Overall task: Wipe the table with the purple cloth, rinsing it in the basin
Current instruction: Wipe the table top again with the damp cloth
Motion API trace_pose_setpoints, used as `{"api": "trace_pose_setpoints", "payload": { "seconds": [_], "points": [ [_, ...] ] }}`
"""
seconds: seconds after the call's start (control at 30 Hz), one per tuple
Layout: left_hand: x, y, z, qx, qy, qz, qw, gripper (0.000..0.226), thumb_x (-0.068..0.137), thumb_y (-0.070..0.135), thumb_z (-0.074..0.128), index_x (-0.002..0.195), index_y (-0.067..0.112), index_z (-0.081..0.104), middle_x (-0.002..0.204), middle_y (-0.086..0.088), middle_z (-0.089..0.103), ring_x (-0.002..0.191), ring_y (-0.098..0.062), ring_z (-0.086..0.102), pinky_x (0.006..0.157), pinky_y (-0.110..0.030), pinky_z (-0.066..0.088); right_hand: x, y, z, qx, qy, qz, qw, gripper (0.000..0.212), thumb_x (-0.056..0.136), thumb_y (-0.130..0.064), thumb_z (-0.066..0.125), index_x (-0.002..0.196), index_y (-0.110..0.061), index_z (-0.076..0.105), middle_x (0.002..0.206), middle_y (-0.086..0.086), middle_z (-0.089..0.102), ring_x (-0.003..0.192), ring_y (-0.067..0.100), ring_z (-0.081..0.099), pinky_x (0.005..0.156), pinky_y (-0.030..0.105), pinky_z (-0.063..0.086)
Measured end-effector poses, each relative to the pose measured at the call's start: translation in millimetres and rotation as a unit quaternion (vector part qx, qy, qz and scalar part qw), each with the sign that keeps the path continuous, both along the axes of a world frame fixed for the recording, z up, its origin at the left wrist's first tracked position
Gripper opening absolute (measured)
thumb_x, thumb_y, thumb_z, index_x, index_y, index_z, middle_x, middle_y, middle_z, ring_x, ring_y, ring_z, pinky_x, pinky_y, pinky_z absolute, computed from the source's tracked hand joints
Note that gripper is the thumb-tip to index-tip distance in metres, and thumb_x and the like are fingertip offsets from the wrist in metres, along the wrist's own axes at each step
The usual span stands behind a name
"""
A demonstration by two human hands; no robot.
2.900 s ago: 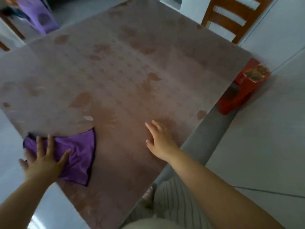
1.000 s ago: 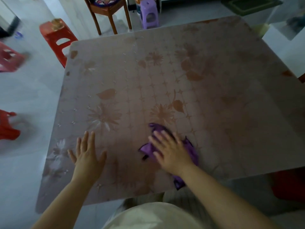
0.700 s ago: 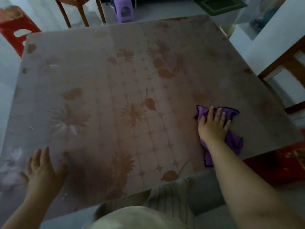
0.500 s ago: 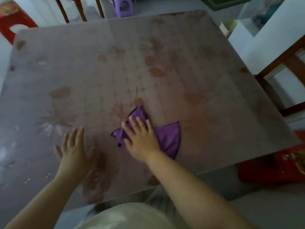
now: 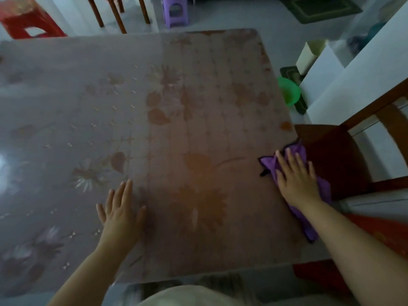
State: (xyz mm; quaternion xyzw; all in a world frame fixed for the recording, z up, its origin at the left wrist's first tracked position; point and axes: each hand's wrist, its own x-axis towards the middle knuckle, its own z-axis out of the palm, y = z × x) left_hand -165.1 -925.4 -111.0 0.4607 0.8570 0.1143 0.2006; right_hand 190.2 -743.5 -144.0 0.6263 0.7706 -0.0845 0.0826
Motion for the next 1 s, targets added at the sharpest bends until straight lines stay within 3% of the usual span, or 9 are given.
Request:
{"api": "trace_pose_setpoints", "payload": {
  "seconds": [0.13,0.23,0.33,0.47,0.57,0.7,0.8,0.93,1.0],
  "points": [
    [19.8,-10.6,8.8,-0.009,0.021,0.038,0.999,0.069,0.089,0.026,0.050,0.144,0.019,0.009,0.153,-0.009,0.017,0.141,-0.030,0.003,0.112,-0.051,-0.005,-47.8,42.4,-2.5,0.006,0.029,-0.060,0.998,0.057,0.096,-0.042,0.019,0.148,-0.025,0.003,0.158,0.007,0.001,0.144,0.026,0.001,0.115,0.049,0.000],
    [28.9,-6.7,15.3,-0.013,0.029,0.033,0.999,0.069,0.089,0.025,0.049,0.144,0.020,0.006,0.153,-0.007,0.014,0.141,-0.029,0.001,0.112,-0.050,-0.006,-110.9,17.4,-1.8,-0.003,0.067,0.096,0.993,0.059,0.093,-0.045,0.012,0.148,-0.027,0.004,0.158,0.003,0.000,0.144,0.025,0.000,0.114,0.047,-0.003],
    [33.7,11.5,15.0,-0.004,0.024,0.013,1.000,0.069,0.089,0.025,0.048,0.144,0.021,0.007,0.153,-0.006,0.014,0.142,-0.028,0.000,0.112,-0.050,-0.006,-158.2,-51.5,-0.2,-0.052,0.086,0.265,0.959,0.066,0.085,-0.048,0.003,0.148,-0.028,0.010,0.157,0.003,0.005,0.144,0.027,0.004,0.113,0.047,-0.006],
    [42.1,36.9,8.9,-0.012,0.004,-0.015,1.000,0.067,0.091,0.028,0.044,0.144,0.022,0.004,0.154,-0.005,0.012,0.142,-0.026,-0.002,0.112,-0.051,-0.008,-136.4,-124.0,1.0,-0.084,0.079,0.403,0.908,0.059,0.089,-0.048,0.019,0.145,-0.031,0.021,0.154,-0.003,0.022,0.142,0.022,0.020,0.115,0.047,-0.002],
    [51.8,49.0,3.7,-0.008,0.003,-0.026,1.000,0.066,0.092,0.029,0.043,0.144,0.022,0.004,0.154,-0.006,0.013,0.142,-0.027,-0.001,0.112,-0.052,-0.007,-79.0,-128.7,0.9,-0.070,0.062,0.408,0.908,0.056,0.090,-0.050,0.030,0.143,-0.035,0.025,0.149,-0.008,0.034,0.135,0.016,0.036,0.109,0.041,0.013],
    [74.4,55.8,0.7,0.003,-0.004,-0.006,1.000,0.066,0.091,0.027,0.046,0.144,0.022,0.007,0.153,-0.007,0.017,0.141,-0.029,0.002,0.112,-0.052,-0.006,-4.6,-88.6,0.9,-0.055,0.053,0.385,0.920,0.056,0.093,-0.050,0.031,0.146,-0.037,0.018,0.152,-0.011,0.025,0.139,0.015,0.028,0.108,0.041,0.011],
    [100.5,60.6,-4.4,0.004,0.008,-0.001,1.000,0.066,0.091,0.027,0.046,0.144,0.022,0.008,0.153,-0.003,0.018,0.142,-0.026,0.001,0.111,-0.051,-0.008,23.9,-25.4,0.9,-0.047,0.027,0.376,0.925,0.054,0.095,-0.049,0.025,0.146,-0.037,0.015,0.153,-0.010,0.017,0.140,0.016,0.019,0.109,0.042,0.005],
    [149.9,65.4,-11.4,0.005,0.017,0.072,0.997,0.066,0.091,0.027,0.046,0.144,0.023,0.007,0.153,-0.002,0.018,0.142,-0.026,0.001,0.112,-0.050,-0.009,19.0,47.2,7.1,-0.078,0.056,0.396,0.913,0.055,0.092,-0.051,0.011,0.144,-0.040,-0.004,0.151,-0.014,-0.009,0.140,0.010,-0.012,0.113,0.039,-0.014],
    [183.3,66.0,-11.6,0.019,0.010,0.134,0.991,0.066,0.090,0.025,0.048,0.144,0.022,0.010,0.152,-0.002,0.020,0.142,-0.026,0.002,0.112,-0.051,-0.008,13.3,55.4,5.8,-0.073,0.059,0.393,0.915,0.058,0.090,-0.048,0.009,0.145,-0.037,-0.002,0.154,-0.011,-0.008,0.143,0.012,-0.010,0.111,0.039,-0.015]
  ]
}}
